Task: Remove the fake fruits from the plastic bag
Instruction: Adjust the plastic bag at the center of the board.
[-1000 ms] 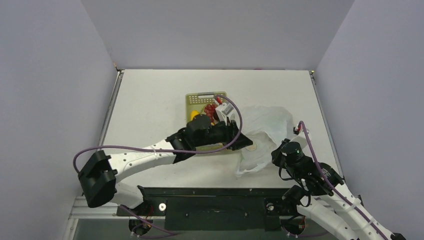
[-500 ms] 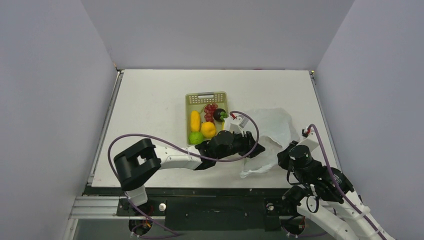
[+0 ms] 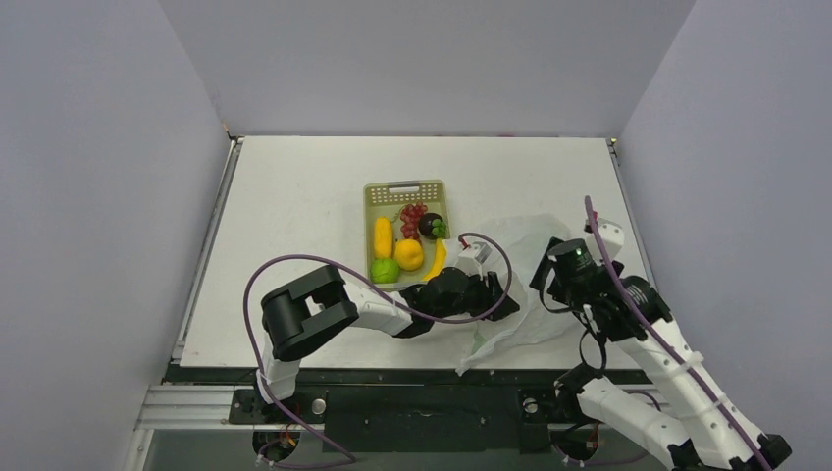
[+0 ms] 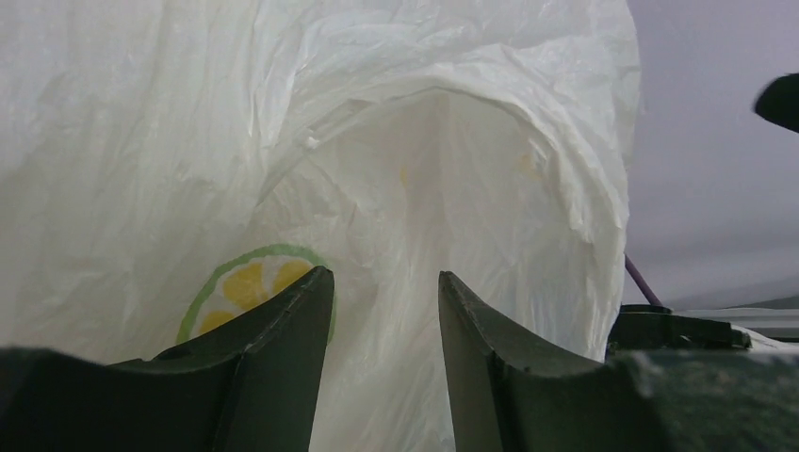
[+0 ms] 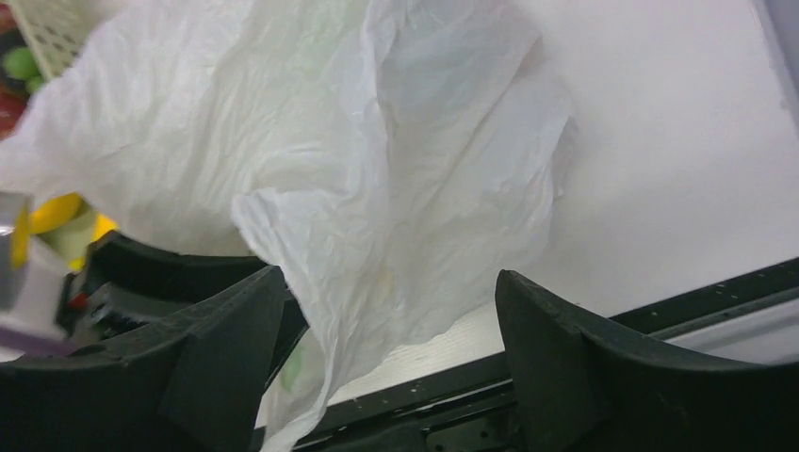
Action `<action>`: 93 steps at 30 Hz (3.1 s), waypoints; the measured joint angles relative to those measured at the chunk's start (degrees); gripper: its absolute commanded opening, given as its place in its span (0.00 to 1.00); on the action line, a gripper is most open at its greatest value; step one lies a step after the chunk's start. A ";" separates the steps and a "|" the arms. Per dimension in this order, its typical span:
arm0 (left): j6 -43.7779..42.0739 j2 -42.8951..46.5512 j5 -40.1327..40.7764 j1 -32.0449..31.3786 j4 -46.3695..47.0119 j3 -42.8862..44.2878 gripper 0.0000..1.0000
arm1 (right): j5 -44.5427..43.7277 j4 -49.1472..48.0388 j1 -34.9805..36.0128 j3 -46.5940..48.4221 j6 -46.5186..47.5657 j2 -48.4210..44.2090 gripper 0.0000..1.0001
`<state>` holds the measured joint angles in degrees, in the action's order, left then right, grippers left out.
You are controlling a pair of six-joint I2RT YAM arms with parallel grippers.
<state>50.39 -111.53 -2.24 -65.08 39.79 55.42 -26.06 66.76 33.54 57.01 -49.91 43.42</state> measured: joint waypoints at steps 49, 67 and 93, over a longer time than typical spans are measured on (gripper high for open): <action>-1.33 9.11 -1.03 2.47 -0.63 0.07 0.46 | 29.22 -27.52 -12.57 -3.61 20.87 2.49 0.00; -10.29 -3.08 -0.57 5.62 -10.97 11.63 0.77 | 35.89 -27.30 -14.10 0.20 19.04 2.97 0.00; -13.77 -16.20 9.20 -0.46 -13.57 22.43 0.31 | 30.86 -21.44 -14.84 -10.12 15.50 -6.49 0.00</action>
<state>36.62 -127.72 6.96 -65.54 26.22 77.84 4.80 45.32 18.70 46.89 -34.41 36.93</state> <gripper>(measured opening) 0.699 0.005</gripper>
